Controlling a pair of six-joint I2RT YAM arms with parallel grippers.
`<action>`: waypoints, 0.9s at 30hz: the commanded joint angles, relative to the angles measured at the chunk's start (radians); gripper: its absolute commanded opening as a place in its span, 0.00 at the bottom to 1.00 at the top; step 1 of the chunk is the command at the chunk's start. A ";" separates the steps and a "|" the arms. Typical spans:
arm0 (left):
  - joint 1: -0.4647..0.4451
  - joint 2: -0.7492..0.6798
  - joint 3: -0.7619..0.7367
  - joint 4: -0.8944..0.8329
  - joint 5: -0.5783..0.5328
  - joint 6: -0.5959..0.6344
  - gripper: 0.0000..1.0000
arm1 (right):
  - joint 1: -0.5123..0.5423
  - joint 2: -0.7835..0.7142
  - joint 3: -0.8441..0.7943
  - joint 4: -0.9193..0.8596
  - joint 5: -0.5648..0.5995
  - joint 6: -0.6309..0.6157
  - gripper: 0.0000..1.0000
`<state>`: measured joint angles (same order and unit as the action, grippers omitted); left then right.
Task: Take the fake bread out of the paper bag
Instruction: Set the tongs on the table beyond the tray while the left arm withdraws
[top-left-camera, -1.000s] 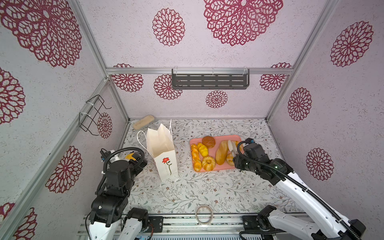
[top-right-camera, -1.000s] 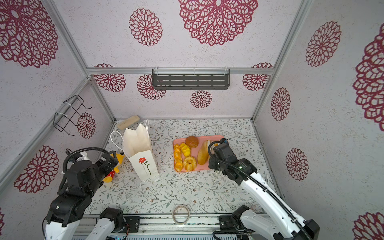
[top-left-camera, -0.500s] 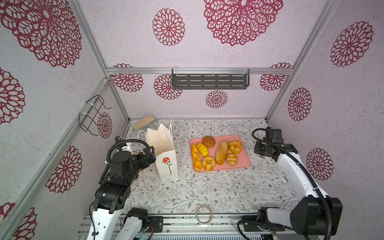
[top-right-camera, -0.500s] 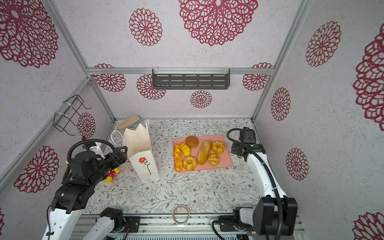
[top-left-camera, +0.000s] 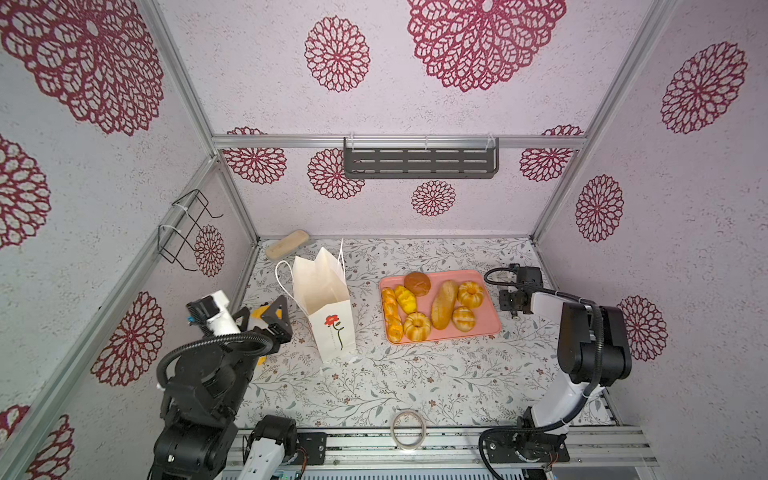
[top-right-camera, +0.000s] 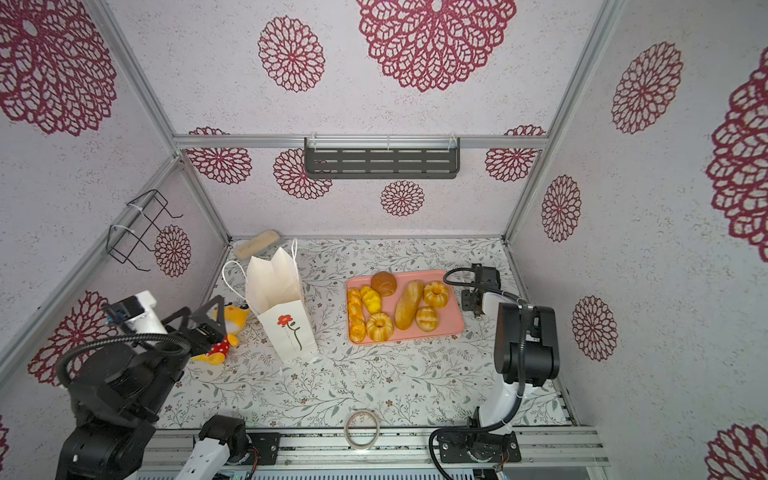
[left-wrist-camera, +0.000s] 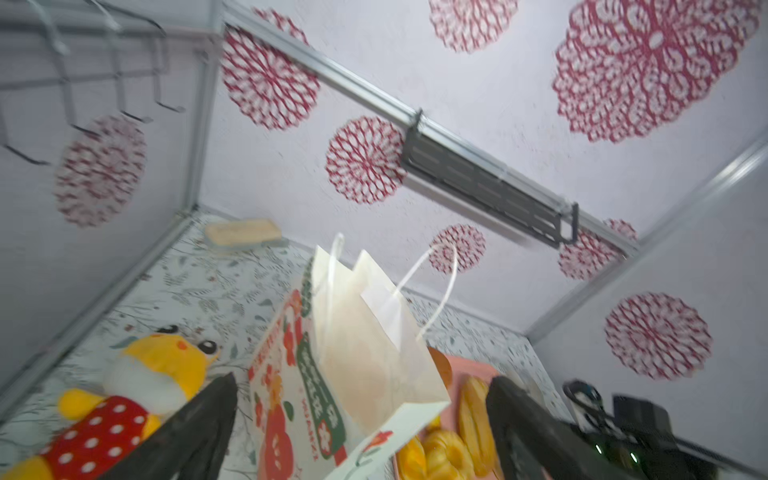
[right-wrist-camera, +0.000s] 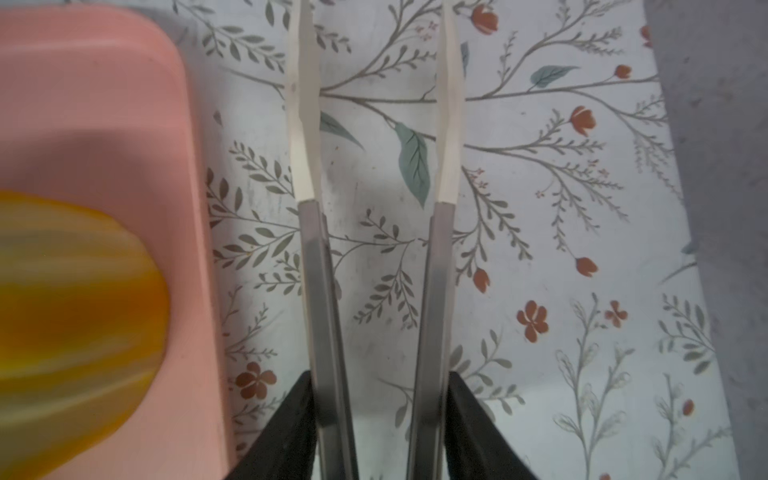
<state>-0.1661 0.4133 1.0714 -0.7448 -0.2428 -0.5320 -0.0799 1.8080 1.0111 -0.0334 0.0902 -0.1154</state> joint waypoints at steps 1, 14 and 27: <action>0.007 -0.021 0.001 -0.029 -0.418 0.034 0.97 | -0.008 0.003 0.076 0.088 -0.008 -0.045 0.55; 0.026 0.117 -0.063 -0.134 -0.775 -0.141 0.97 | -0.021 -0.068 0.234 -0.085 0.105 0.115 0.99; 0.482 0.278 -0.626 0.599 -0.073 -0.106 0.97 | -0.060 -0.689 -0.544 0.798 -0.080 0.262 0.99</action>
<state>0.2970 0.6659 0.5087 -0.4164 -0.4744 -0.6575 -0.1448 1.1427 0.6189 0.4324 0.1040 0.1726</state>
